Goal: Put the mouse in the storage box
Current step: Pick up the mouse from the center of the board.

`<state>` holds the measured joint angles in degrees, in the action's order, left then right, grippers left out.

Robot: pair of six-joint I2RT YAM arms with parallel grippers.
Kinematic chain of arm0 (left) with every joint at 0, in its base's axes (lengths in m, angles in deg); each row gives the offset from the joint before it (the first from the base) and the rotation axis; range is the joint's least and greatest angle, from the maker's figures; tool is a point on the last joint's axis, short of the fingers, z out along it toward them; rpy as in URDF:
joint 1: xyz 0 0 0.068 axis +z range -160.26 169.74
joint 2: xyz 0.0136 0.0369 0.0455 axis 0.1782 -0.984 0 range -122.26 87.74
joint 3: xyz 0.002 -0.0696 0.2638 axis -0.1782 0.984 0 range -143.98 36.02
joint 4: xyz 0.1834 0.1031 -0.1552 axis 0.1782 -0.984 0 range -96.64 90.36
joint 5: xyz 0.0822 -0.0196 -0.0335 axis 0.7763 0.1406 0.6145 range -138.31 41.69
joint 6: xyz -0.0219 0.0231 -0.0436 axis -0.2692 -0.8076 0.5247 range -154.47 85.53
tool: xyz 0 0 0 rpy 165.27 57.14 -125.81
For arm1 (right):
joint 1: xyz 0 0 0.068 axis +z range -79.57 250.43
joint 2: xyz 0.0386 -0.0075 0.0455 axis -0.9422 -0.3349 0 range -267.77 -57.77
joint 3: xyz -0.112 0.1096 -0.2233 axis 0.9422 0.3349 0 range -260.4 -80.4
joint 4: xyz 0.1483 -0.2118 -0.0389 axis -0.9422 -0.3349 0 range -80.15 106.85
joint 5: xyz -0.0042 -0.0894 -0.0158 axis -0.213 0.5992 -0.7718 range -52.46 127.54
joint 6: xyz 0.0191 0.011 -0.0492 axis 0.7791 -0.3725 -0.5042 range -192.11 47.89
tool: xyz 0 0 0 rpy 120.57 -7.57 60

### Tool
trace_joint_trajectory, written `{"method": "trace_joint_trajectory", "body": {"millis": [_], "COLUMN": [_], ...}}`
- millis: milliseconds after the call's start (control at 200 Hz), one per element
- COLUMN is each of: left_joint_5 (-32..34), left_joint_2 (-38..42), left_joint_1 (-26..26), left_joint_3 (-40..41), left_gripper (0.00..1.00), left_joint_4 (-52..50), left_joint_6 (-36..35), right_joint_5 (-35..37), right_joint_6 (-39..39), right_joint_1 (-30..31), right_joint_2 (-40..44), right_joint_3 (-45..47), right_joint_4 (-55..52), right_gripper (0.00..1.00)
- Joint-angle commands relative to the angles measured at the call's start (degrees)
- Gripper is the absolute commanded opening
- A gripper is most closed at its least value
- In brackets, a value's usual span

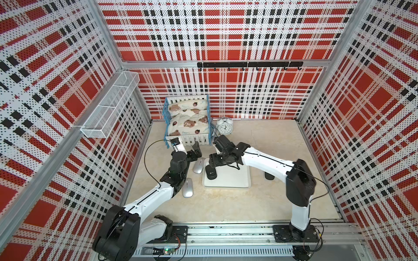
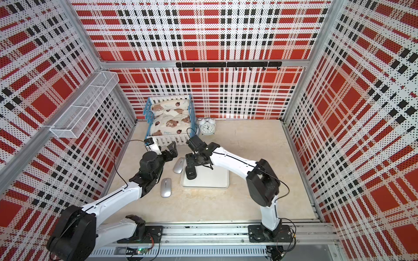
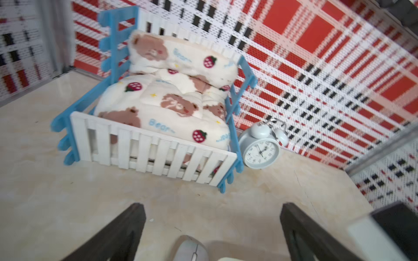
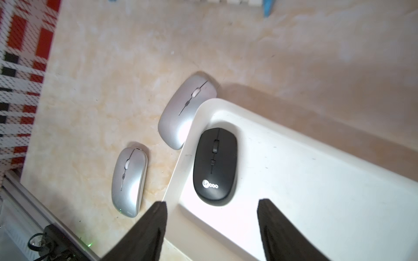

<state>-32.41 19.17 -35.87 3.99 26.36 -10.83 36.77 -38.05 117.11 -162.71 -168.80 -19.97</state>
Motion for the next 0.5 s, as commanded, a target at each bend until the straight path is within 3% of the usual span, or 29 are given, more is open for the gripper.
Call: {"method": "trace_joint_trajectory", "body": {"millis": [0,115,230,496], "left_joint_5": [-5.2,-8.8,-14.2,-19.1], "left_joint_2": [-2.7,-7.1,-10.4,-16.3], "left_joint_1": [-9.4,-19.6,-23.4,-25.2], "left_joint_3": [-5.7,-10.6,-12.2,-13.0], "left_gripper": [0.99,0.99,0.99,0.99], "left_joint_4": [0.5,-0.7,-0.6,-0.2], "left_joint_6": [-11.4,-18.9,-18.7,-16.2], "right_joint_5": [4.9,6.4,8.9,10.0], "right_joint_6": [-0.9,0.0,-1.0,-0.9], "right_joint_1": [-6.1,-16.6,-25.6,-29.1], "right_joint_2": [7.3,13.8,19.7,24.3], "right_joint_3": [7.9,20.4,30.3,40.6], "right_joint_4": [-1.6,-3.1,-4.6,-5.5], "right_gripper": [0.71,0.73,0.74,0.76]}}
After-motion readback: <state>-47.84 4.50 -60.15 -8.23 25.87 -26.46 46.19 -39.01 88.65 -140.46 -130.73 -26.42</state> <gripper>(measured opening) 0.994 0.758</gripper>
